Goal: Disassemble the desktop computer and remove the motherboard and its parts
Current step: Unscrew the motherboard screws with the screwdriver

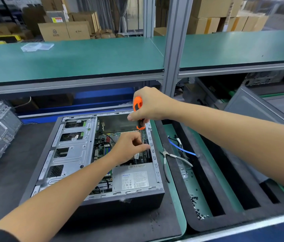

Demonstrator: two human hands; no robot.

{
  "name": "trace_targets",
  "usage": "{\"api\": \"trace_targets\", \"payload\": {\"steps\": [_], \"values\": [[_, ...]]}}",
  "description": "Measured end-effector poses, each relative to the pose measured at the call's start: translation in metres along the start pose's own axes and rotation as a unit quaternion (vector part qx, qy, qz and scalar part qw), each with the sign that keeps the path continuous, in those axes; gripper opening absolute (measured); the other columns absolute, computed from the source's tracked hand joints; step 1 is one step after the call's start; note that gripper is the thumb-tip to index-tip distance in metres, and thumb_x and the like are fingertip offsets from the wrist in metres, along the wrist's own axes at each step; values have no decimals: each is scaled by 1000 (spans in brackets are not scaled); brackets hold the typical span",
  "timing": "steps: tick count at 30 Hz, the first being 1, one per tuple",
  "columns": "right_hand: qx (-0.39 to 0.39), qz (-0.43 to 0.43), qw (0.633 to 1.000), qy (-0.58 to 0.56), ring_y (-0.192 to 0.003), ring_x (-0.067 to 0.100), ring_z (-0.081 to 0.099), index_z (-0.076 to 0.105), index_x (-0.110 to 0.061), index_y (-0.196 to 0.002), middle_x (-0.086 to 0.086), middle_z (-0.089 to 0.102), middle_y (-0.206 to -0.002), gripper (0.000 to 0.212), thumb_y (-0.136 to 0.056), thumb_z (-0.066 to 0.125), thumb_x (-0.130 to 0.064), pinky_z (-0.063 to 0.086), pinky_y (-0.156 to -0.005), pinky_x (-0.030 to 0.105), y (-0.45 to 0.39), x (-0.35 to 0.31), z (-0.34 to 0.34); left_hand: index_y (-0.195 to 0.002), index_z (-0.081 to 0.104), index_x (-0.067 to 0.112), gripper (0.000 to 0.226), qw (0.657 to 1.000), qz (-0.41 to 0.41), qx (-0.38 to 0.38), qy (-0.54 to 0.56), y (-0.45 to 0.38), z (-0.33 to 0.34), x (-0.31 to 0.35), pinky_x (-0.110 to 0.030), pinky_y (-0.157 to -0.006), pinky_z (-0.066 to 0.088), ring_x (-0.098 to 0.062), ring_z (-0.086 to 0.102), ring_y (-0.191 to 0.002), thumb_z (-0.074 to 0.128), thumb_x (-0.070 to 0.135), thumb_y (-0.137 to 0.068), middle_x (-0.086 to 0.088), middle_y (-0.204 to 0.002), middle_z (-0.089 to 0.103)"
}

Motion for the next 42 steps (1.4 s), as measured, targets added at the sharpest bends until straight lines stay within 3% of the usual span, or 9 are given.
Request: {"api": "trace_targets", "payload": {"steps": [5,10,17,22,25,31,35,38,42], "values": [[27,-24,999,25,-56,18,50,54,-9,-80,1,53,-66,31,-79,74,-34,41,-51,27,-3,-5,0,-66,50,13,36,999,-28,-18,21,1,-3,-6,-30,-46,43,-19,50,-48,78,31,-80,-4,-52,53],[54,-36,997,28,-58,16,45,54,-10,-82,0,51,-68,26,-82,68,-31,37,-49,27,-5,-10,-11,-67,57,14,33,1000,-13,-9,18,-2,-10,-2,-17,-45,38,-5,45,-44,77,38,-79,5,-50,55],[134,-24,989,-64,-59,23,59,48,-7,-94,8,53,-79,25,-86,65,-24,52,-48,30,-12,-12,-63,-83,67,20,25,999,-41,-31,-7,1,-21,-22,-28,-70,55,-9,63,-69,50,11,-99,4,-76,69],[177,-6,978,-105,-57,20,58,48,-7,-106,6,52,-82,28,-88,63,-22,53,-49,28,-18,-6,-90,-94,65,26,21,982,-69,-125,-121,8,-14,-40,-9,-66,47,-5,65,-78,59,6,-93,10,-87,67],[189,-3,976,-110,-59,21,59,49,-7,-106,4,51,-79,27,-87,63,-21,55,-51,31,-20,-4,-96,-104,67,19,19,976,-86,-154,-127,11,-9,-47,-11,-73,48,-6,64,-83,63,5,-91,7,-93,68],[199,-9,974,-103,-62,18,56,48,-6,-111,6,51,-85,31,-88,63,-23,53,-47,23,-21,-3,-99,-85,70,25,11,977,-82,-147,-127,12,-8,-45,-11,-72,48,-1,65,-80,72,15,-86,8,-89,71],[205,-4,973,-111,-65,20,57,48,-4,-115,5,49,-85,36,-87,64,-23,57,-54,33,-20,0,-100,-82,70,18,7,977,-87,-144,-130,13,-8,-46,-7,-66,45,4,63,-71,72,12,-85,9,-80,69],[220,-12,967,-131,-58,15,54,47,-8,-101,1,46,-78,30,-86,67,-24,53,-46,24,-19,2,-102,-82,69,16,8,977,-83,-138,-140,13,-7,-44,-11,-66,45,4,60,-68,68,10,-88,9,-76,67],[230,-24,954,-191,-51,14,46,38,-16,-79,2,39,-68,34,-87,68,-31,44,-43,17,-14,2,-108,-78,64,13,17,978,-74,-117,-154,7,-5,-34,-30,-75,55,-19,65,-78,59,7,-93,-2,-80,67]]}}
Point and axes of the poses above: each hand's wrist, its own y-axis away from the middle knuckle, its own z-axis out of the palm, x = y × z, the point moved 7 cm from there along -y, towards the middle knuckle
